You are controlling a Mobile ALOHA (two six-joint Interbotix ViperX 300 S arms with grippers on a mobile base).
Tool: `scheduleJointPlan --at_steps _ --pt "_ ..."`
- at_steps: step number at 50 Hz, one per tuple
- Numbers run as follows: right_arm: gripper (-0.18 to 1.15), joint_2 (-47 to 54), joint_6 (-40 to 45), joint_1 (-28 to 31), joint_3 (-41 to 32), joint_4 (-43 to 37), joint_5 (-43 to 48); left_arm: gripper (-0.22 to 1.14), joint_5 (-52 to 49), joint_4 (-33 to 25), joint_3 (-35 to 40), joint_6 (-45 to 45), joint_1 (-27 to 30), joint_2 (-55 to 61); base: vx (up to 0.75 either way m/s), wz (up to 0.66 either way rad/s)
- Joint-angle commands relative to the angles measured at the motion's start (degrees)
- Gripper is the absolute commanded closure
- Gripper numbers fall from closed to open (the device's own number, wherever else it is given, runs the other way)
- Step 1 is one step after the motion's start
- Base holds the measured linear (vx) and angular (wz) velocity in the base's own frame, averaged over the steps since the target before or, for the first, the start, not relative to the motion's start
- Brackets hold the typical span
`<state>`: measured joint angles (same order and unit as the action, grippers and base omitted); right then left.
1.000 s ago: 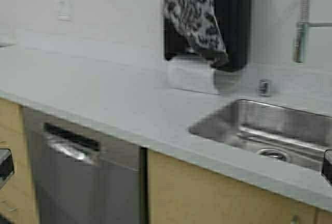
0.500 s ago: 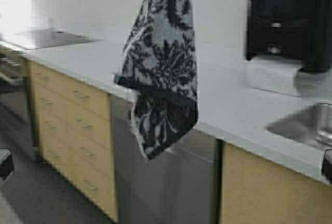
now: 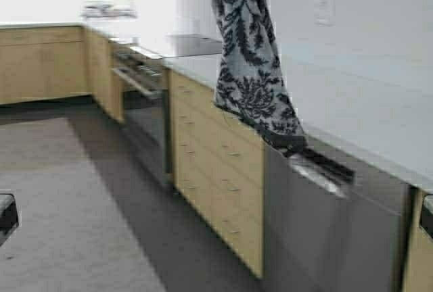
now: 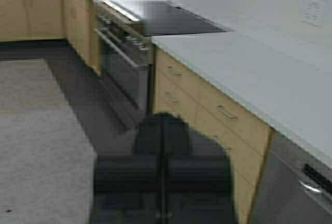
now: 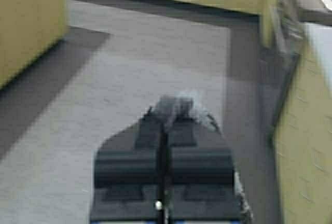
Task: Get the cloth and wipe up the spill under the wine glass
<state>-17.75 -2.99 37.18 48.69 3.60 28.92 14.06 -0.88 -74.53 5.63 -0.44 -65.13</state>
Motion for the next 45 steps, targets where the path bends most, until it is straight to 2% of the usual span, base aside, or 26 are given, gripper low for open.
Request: scheduleJointPlan --at_steps 1,22,45 --pt "0.91 -0.2 0.1 -0.9 -0.6 -0.1 1.8 0.89 0.6 0.0 1.0 0.0 0.1 0.7 -0.10 0.53" --pt "0.91 -1.6 0.0 -5.7 0.9 -3.3 2.3 0.89 2.5 0.1 1.3 0.2 0.1 1.6 -0.07 0.56" --pt "0.91 -1.6 0.1 -5.7 0.3 -3.3 3.1 0.89 3.3 0.1 1.1 -0.4 0.1 1.2 -0.04 0.56"
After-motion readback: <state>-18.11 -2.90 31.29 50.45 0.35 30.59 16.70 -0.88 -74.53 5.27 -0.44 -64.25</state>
